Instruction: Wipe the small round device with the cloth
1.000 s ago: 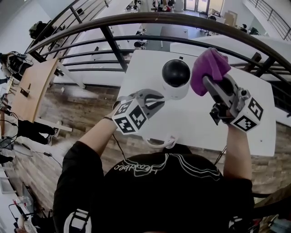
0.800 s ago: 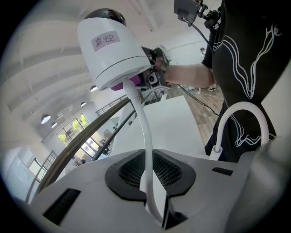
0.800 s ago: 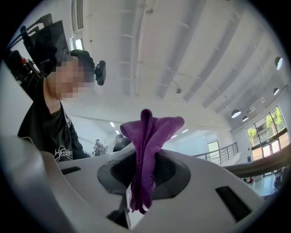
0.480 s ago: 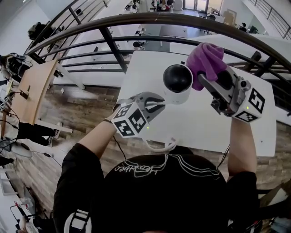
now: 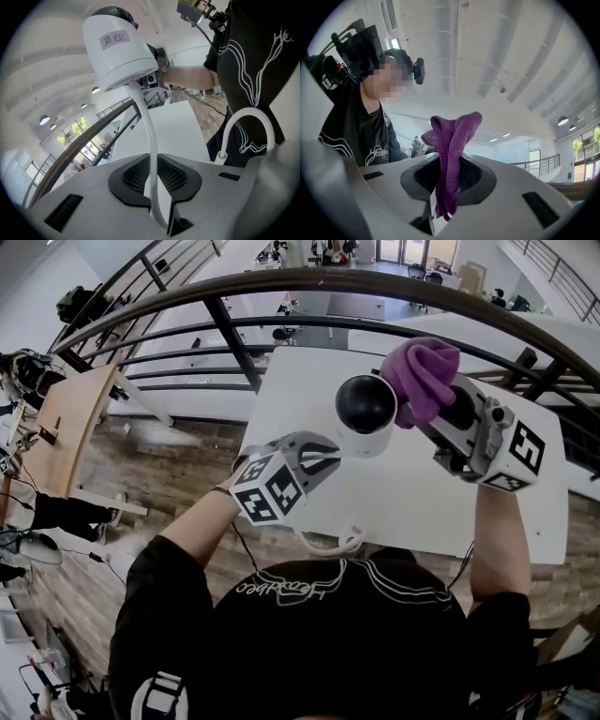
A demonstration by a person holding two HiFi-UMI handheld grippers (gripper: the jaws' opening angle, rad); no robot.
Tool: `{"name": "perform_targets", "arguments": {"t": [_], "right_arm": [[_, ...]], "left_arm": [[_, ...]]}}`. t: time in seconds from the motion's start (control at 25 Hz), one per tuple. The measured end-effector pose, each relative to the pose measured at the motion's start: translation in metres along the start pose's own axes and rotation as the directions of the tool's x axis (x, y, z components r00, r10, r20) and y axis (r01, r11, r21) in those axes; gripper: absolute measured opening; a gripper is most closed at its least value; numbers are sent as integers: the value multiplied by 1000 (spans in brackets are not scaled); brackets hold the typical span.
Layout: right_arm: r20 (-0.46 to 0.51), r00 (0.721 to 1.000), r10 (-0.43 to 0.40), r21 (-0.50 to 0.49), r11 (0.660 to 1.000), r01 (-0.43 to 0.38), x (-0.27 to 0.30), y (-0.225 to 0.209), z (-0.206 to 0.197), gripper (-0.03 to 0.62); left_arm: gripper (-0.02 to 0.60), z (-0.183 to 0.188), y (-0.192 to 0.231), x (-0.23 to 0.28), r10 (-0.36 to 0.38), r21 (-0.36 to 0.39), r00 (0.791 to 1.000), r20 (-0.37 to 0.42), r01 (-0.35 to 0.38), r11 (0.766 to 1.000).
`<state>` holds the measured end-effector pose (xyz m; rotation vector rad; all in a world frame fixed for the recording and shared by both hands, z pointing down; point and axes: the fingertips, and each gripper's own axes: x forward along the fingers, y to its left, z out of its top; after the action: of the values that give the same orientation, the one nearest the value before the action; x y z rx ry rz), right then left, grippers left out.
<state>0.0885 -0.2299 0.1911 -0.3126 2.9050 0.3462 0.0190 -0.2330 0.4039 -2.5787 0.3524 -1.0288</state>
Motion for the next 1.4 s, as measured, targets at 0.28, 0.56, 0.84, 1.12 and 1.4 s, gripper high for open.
{"name": "perform_targets", "arguments": {"t": [0.28,0.56,0.84,1.12,1.4], "right_arm": [[1,1000,9,2,1000,-9,-2,12,-8,66],[-18,1000,4,9,1000,-4,-6,16,-14,66],[-44,999,1,18,1000,0,-8,19,-18,66],[-50,999,-19,59,998,22,-18,36,-39,66],[-70,997,-28,87,996,34,-25,51,-61,66]], "left_arm": [[57,-6,-10,2,9,-7,1000,-1,-9,1000],[57,-7,-7,3,16,-20,1000,-2,-16,1000],[57,-6,4,1,13,-24,1000,-5,-13,1000],[57,-7,1,2,12,-34,1000,2,-12,999],[57,-8,-2,4,4,-36,1000,6,-4,999]]}}
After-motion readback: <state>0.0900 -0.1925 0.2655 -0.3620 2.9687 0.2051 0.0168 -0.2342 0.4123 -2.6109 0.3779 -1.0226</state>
